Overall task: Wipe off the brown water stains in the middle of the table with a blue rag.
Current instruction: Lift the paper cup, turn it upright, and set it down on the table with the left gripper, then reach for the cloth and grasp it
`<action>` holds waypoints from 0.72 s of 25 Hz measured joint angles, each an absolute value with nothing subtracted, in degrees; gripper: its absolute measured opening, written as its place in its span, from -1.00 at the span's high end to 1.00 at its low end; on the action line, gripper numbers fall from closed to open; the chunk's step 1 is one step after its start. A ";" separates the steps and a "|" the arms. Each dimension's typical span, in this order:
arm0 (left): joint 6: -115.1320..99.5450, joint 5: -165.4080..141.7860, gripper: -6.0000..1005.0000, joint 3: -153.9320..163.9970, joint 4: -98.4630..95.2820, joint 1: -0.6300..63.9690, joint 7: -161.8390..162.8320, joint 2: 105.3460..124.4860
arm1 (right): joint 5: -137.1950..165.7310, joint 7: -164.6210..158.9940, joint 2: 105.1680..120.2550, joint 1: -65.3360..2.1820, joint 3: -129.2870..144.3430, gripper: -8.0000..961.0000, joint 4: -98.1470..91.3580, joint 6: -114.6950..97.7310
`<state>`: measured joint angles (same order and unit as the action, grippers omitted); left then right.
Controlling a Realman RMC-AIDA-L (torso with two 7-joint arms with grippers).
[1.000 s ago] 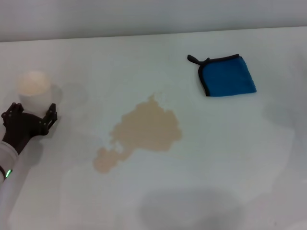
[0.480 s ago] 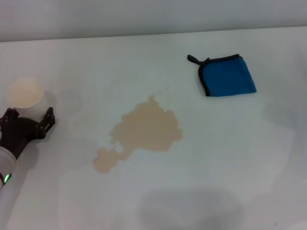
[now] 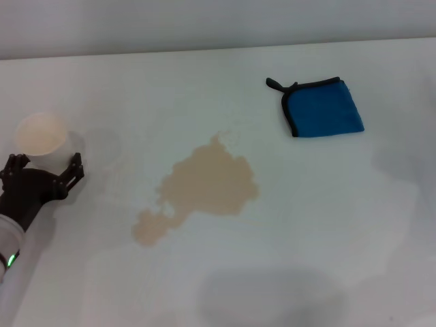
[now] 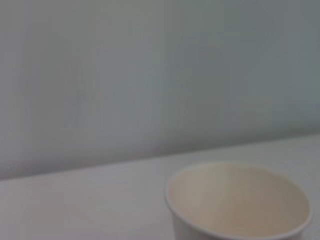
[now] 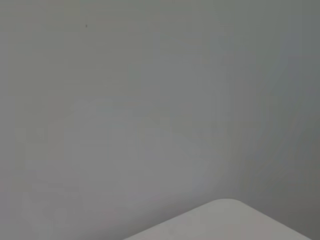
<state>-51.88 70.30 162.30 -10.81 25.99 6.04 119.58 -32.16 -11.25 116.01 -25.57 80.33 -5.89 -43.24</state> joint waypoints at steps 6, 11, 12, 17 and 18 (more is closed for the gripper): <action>-56.64 70.39 -0.79 162.29 -11.38 22.74 6.01 119.62 | -32.16 -11.25 115.92 -25.51 80.33 -0.70 -5.89 -43.25; -57.35 70.42 -0.79 162.27 -12.51 21.15 6.01 119.53 | -32.16 -11.15 115.84 -25.78 80.33 -0.70 -5.93 -43.29; -58.15 70.34 -0.79 162.27 -12.84 20.71 6.02 119.57 | -32.16 -11.00 115.84 -25.96 80.33 -0.70 -6.02 -43.32; -61.14 70.23 -0.79 162.28 -14.64 19.36 6.03 119.54 | -32.13 -10.93 115.84 -26.10 80.33 -0.70 -6.15 -43.37; -61.14 70.23 -0.79 162.28 -14.64 19.36 6.03 119.54 | -32.12 -10.92 115.83 -26.10 80.33 -0.70 -6.16 -43.44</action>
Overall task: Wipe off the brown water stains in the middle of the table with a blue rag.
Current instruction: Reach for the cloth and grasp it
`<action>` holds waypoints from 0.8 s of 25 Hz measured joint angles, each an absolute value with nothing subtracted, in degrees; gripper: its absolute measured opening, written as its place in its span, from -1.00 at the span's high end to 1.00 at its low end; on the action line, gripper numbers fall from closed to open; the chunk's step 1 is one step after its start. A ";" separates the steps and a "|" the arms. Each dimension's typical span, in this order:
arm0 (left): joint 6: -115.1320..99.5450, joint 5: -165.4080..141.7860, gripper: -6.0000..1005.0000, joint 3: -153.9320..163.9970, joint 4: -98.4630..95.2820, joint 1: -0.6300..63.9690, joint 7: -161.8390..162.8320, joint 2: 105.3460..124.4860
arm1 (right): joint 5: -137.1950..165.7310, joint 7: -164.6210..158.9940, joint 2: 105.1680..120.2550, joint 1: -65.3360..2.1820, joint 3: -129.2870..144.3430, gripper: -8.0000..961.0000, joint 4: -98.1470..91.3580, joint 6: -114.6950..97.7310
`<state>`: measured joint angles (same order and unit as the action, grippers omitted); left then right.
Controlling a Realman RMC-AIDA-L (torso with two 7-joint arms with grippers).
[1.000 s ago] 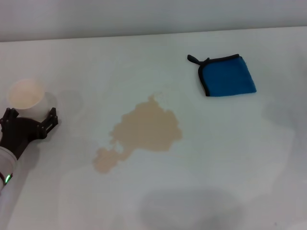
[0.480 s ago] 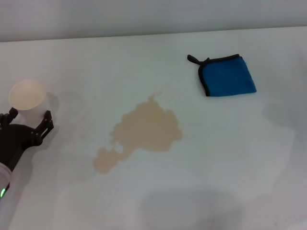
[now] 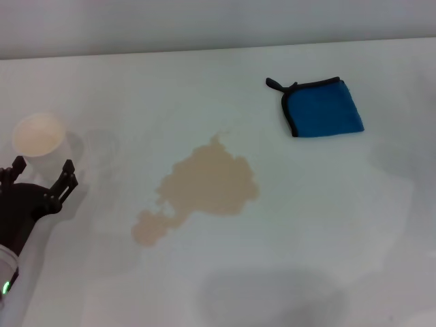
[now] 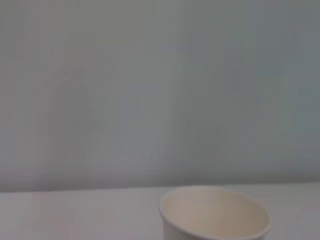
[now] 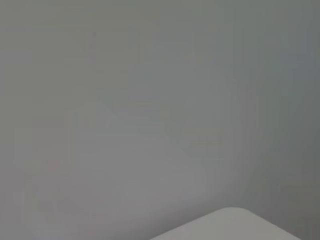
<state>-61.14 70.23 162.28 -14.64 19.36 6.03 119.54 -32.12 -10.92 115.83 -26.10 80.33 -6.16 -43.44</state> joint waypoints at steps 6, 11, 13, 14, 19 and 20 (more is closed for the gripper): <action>-66.80 70.65 -0.78 162.25 -17.02 16.31 7.32 119.47 | -32.07 -11.20 115.96 -25.39 83.85 -0.70 -6.80 -45.66; -70.57 70.66 -0.78 162.25 -17.69 14.40 10.10 119.37 | -32.07 -11.23 116.00 -25.47 85.13 -0.70 -7.52 -45.81; -72.97 70.64 -0.78 162.28 -17.56 13.41 13.17 119.33 | -32.07 -11.53 116.02 -25.43 85.41 -0.69 -8.22 -45.81; -74.07 70.60 -0.78 162.35 -17.30 13.08 14.91 119.30 | -32.07 -11.99 116.04 -25.41 85.54 -0.69 -8.54 -45.81; -80.62 71.17 -0.78 162.12 -16.79 10.38 19.33 119.27 | -32.06 -20.80 115.29 -25.42 94.28 -0.69 -10.98 -45.59; -81.20 71.37 -0.78 162.10 -16.77 10.18 19.56 119.26 | -32.00 -22.60 114.95 -25.44 96.75 -0.69 -11.80 -45.64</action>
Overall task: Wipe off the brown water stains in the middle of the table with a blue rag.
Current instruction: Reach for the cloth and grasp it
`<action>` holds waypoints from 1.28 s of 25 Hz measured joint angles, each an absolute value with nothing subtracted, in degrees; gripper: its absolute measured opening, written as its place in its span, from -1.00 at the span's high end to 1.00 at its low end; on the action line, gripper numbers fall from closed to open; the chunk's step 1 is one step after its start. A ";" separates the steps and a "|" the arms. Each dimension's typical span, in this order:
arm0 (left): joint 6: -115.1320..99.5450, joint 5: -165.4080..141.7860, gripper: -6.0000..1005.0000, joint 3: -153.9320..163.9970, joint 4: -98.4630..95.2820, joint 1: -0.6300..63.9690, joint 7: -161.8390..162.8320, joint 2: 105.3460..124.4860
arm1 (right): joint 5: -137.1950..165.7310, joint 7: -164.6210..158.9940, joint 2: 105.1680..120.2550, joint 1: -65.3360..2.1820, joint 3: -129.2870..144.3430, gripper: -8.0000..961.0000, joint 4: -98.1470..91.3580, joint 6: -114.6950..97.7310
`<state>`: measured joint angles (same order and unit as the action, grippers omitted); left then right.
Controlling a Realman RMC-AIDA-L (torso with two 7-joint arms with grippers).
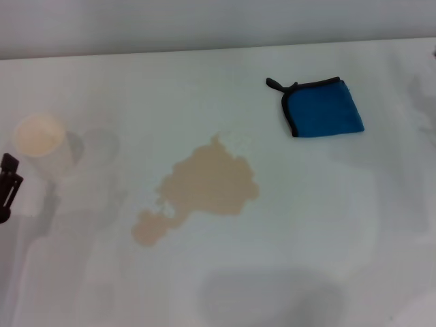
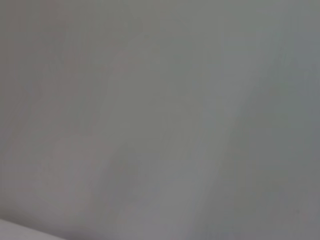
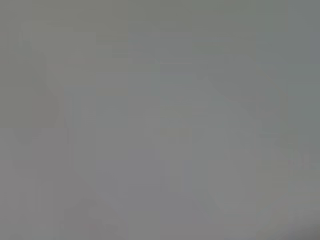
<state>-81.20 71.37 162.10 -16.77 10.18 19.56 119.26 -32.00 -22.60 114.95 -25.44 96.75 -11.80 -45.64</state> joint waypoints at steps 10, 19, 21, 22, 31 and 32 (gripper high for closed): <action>-82.02 71.71 -0.78 162.26 -11.83 8.79 31.23 119.16 | -3.16 -49.23 108.89 -30.05 105.02 -0.69 -20.48 -40.29; -82.09 71.72 -0.78 162.14 -11.51 7.65 31.52 119.18 | 31.33 -80.34 104.68 -38.38 105.09 -0.69 -19.98 -38.25; -82.12 71.72 -0.78 162.15 -11.51 7.57 31.67 119.18 | 39.06 -87.13 104.14 -40.96 105.11 -0.69 -18.96 -38.55; -82.13 71.72 -0.78 162.16 -11.48 7.53 31.69 119.18 | 42.61 -90.24 103.76 -42.05 105.10 -0.69 -18.61 -38.97; -82.28 71.29 -0.77 162.50 -11.09 7.76 31.62 119.18 | 69.82 -117.57 100.01 -50.32 104.79 -0.69 -17.72 -44.83; -82.30 71.24 -0.77 162.56 -11.03 7.93 31.62 119.18 | 75.76 -123.21 99.50 -53.18 104.78 -0.69 -15.90 -46.34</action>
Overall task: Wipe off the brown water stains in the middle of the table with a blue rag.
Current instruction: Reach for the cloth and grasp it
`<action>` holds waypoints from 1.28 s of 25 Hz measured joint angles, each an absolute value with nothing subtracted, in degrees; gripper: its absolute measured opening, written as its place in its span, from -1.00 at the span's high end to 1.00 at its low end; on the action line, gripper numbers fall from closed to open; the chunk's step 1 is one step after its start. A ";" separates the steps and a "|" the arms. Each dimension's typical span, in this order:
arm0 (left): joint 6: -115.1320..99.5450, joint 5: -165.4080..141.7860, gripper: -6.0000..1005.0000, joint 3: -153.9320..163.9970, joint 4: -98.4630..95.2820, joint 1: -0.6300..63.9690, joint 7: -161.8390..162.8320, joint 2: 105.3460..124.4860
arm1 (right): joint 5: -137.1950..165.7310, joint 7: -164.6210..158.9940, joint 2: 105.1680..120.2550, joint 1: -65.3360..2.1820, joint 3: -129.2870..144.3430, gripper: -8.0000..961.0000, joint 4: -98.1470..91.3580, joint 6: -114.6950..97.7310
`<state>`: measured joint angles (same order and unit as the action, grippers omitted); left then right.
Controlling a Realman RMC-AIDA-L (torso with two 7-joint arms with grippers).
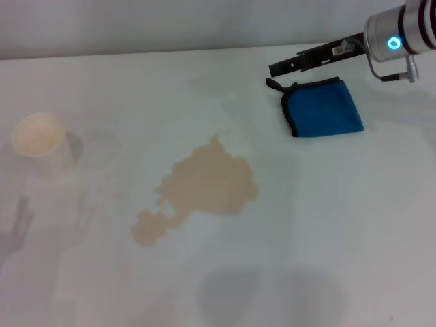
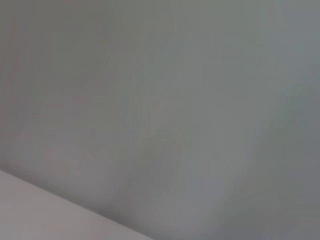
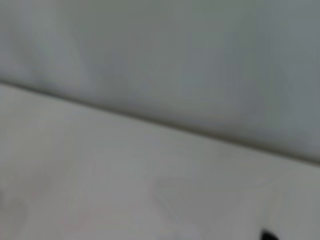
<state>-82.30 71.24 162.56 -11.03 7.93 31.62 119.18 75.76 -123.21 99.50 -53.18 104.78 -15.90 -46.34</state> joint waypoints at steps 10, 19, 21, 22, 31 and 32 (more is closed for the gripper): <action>-82.33 71.02 -0.78 162.60 -10.98 8.26 31.69 119.09 | 88.01 -129.38 102.36 -65.04 105.18 -0.69 -1.37 -48.60; -82.34 71.01 -0.78 162.55 -10.99 8.31 31.74 119.09 | 90.17 -131.65 104.42 -66.53 108.32 -0.68 0.41 -46.86; -82.34 71.01 -0.78 162.49 -10.98 8.49 31.73 119.09 | 90.22 -131.70 104.77 -66.52 108.71 -0.68 0.48 -45.42; -82.34 71.01 -0.78 162.48 -10.99 8.62 31.73 119.09 | 90.23 -131.72 104.92 -66.48 108.89 -0.68 0.51 -44.89; -82.26 71.01 -0.77 162.60 -10.99 9.31 31.79 119.09 | 90.30 -131.80 106.19 -65.96 109.65 -0.68 0.66 -41.42; -82.26 71.02 -0.77 162.60 -10.98 9.32 31.80 119.09 | 90.32 -131.81 106.22 -65.85 109.66 -0.68 0.67 -41.31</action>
